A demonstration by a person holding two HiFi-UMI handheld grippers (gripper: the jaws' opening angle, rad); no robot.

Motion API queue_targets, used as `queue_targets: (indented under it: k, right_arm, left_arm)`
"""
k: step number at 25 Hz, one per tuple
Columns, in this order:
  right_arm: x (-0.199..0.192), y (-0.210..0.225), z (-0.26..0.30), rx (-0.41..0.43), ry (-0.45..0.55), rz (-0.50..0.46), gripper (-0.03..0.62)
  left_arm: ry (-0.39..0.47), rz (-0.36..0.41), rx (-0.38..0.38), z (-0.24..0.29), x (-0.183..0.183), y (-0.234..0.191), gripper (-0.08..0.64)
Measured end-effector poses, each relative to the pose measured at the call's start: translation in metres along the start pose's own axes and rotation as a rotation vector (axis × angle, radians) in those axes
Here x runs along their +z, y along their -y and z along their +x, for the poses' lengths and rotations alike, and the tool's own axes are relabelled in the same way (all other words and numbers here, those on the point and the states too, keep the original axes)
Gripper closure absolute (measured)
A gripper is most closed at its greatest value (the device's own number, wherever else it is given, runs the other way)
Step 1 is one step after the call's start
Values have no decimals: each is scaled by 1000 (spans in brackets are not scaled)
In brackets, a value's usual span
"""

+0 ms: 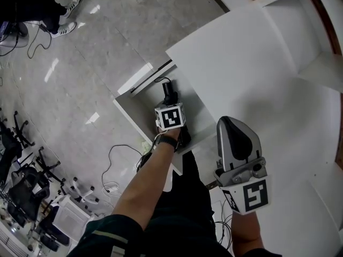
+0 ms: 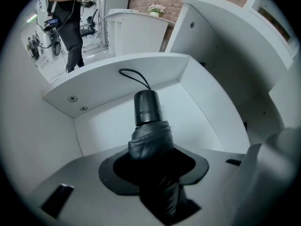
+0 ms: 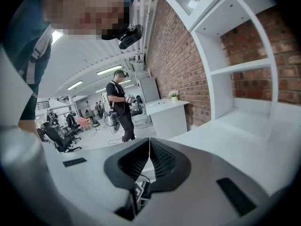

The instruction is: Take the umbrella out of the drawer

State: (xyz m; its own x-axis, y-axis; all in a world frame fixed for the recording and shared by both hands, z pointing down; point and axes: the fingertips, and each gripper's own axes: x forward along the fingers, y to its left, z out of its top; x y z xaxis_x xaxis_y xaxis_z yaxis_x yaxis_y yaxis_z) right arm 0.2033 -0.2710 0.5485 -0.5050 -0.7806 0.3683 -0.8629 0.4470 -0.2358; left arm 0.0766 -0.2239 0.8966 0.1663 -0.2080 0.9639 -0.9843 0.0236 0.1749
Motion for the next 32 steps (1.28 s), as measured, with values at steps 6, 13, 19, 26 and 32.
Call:
queue_targets:
  k: [6, 13, 19, 26, 32]
  right_arm:
    - [5, -6, -9, -12, 17, 30, 588]
    - [22, -26, -27, -17, 68, 23, 588]
    - [44, -43, -50, -41, 109, 21, 588]
    - [74, -73, -76, -70, 172, 2, 588]
    - [95, -94, -96, -85, 216, 7, 588]
  left_arm:
    - [96, -12, -58, -33, 2, 13, 386]
    - [228, 67, -111, -79, 13, 31, 391]
    - [348, 141, -162, -139, 35, 44, 392]
    - [479, 201, -227, -217, 55, 41, 391]
    - [548, 228, -267, -273, 67, 39, 391]
